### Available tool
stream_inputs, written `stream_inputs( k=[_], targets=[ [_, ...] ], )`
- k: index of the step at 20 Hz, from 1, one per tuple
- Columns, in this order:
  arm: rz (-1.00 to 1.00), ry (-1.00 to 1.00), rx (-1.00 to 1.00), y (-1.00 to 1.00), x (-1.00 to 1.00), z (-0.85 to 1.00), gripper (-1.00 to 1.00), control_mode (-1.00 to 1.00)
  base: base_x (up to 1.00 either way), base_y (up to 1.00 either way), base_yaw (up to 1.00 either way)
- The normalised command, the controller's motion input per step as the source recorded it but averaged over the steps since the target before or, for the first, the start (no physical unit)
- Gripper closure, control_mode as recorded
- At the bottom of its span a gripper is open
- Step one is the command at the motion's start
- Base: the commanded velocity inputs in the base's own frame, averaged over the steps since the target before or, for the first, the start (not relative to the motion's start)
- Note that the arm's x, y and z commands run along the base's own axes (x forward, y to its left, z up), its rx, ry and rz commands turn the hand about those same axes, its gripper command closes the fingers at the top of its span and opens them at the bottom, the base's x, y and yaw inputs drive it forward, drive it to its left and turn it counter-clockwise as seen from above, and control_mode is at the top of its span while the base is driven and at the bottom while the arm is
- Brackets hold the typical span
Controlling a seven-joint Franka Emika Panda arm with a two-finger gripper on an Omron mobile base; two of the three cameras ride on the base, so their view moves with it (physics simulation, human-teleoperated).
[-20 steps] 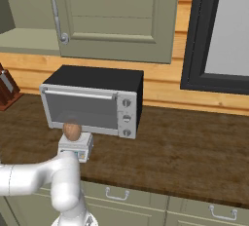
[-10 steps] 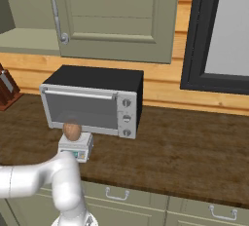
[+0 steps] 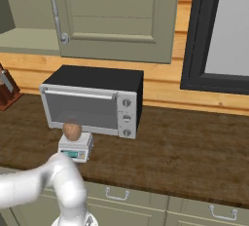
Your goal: Pick the honey bottle and place it on the digital scale for weighing, and close the cabinet.
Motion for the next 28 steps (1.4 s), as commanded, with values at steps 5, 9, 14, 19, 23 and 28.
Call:
stream_inputs(
  k=[5,9,14,19,23,28],
  targets=[
    [0.34,-0.04,0.02,-0.62,0.56,0.00,-1.00,-1.00,0.00,0.00,0.00],
    [0.37,-0.05,0.03,-0.51,0.61,0.00,-1.00,-1.00,0.00,0.00,0.00],
    [0.35,-0.01,0.00,-0.34,0.67,0.05,-1.00,-1.00,0.00,0.00,0.00],
    [0.23,0.03,0.00,-0.09,0.69,0.20,-1.00,-1.00,0.00,0.00,0.00],
    [0.14,0.05,0.00,-0.01,0.67,0.01,-1.00,-1.00,0.00,0.00,0.00],
    [0.07,0.08,0.00,0.00,0.56,0.00,-1.00,-1.00,0.00,0.00,0.00]
  ],
)
